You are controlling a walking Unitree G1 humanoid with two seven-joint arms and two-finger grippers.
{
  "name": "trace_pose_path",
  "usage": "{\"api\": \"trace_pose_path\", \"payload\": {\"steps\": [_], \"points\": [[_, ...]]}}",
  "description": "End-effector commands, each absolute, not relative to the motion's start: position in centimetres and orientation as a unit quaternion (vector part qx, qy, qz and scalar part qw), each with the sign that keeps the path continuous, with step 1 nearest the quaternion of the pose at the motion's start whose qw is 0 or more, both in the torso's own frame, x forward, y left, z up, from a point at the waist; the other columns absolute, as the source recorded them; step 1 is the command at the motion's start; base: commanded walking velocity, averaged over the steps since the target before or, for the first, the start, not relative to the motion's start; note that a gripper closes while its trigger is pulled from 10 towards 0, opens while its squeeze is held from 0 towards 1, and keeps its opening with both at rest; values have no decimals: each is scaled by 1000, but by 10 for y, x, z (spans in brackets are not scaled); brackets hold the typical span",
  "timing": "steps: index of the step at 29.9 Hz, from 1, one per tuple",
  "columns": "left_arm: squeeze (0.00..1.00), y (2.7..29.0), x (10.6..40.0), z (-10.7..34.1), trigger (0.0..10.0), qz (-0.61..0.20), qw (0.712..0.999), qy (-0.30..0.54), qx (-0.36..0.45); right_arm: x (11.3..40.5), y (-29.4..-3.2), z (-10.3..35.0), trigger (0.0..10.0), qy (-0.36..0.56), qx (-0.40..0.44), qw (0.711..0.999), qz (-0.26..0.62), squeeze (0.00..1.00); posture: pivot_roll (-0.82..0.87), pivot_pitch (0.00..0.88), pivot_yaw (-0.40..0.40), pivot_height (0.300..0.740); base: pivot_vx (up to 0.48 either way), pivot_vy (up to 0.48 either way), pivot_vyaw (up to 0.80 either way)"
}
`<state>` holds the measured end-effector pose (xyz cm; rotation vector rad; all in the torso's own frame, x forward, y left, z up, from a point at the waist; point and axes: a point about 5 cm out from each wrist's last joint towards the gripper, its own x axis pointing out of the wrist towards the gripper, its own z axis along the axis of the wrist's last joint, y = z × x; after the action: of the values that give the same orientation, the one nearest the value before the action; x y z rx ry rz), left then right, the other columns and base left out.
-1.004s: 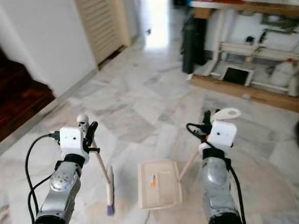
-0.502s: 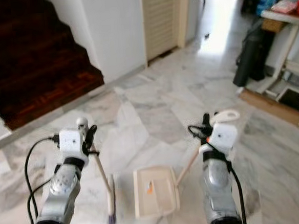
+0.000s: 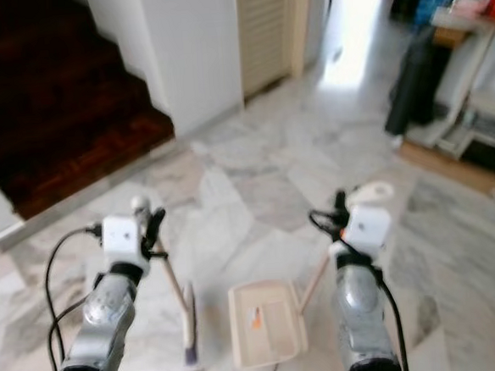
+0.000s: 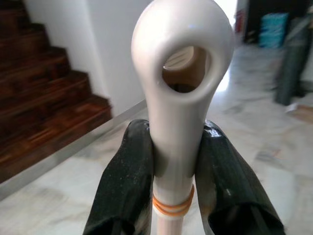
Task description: Sweep floor
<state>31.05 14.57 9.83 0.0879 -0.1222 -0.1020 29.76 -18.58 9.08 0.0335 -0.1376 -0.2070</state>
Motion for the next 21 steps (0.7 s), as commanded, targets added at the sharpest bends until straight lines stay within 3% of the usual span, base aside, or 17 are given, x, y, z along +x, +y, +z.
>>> {"api": "trace_pose_path", "payload": {"steps": [1, 7, 21], "points": [[0, 151, 314, 110, 10000, -49, 993, -85, 58, 303, -181, 104, 10000, -96, 30, 990, -97, 0, 4, 0, -4, 740, 0, 424, 0], [0, 151, 315, 111, 10000, -49, 993, -86, 59, 304, -180, 103, 10000, -94, 22, 991, -94, 0, 5, 0, -4, 740, 0, 424, 0], [0, 150, 314, 111, 10000, -46, 994, -84, 58, 305, -177, 105, 10000, -97, 27, 991, -88, 0, 18, 0, -15, 740, 0, 428, 800]]}}
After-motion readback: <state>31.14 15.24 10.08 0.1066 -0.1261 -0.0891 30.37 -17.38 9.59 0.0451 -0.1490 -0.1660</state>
